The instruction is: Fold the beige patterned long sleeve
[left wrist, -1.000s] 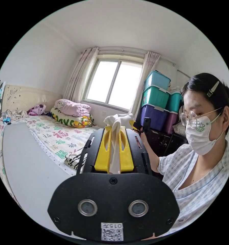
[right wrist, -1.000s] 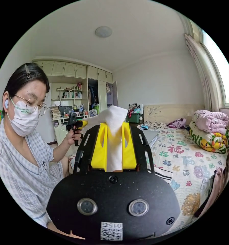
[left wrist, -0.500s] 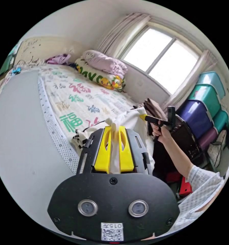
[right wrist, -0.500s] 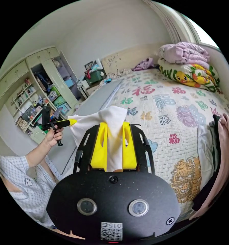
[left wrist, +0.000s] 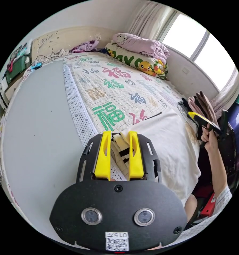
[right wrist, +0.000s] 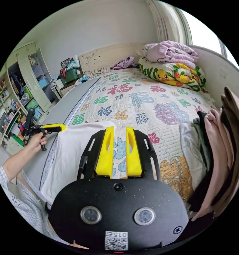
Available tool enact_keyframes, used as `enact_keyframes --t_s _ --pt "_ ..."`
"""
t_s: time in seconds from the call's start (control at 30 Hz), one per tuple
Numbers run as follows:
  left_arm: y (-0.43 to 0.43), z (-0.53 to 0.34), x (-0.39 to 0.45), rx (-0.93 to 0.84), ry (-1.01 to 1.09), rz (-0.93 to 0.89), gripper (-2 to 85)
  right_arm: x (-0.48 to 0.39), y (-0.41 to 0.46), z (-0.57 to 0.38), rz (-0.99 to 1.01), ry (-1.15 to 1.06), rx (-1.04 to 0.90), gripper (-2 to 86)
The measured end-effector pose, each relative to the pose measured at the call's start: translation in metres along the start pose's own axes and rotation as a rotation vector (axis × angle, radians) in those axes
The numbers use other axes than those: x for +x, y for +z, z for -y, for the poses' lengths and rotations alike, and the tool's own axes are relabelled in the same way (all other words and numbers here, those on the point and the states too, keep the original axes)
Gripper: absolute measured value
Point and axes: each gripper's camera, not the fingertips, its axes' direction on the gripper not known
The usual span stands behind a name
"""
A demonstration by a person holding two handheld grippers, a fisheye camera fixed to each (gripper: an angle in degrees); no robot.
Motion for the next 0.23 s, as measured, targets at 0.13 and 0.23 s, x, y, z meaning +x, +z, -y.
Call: enact_keyframes --t_s 0.13,0.23 --pt "-0.032 -0.004 0.037 0.201 0.066 0.068 8.8 0.03 -0.068 -0.046 -0.28 -0.041 0.096 7.8" --pt "-0.032 0.003 0.092 0.233 0.215 -0.178 8.8 0.08 -0.116 -0.088 -0.527 0.029 0.154 8.1"
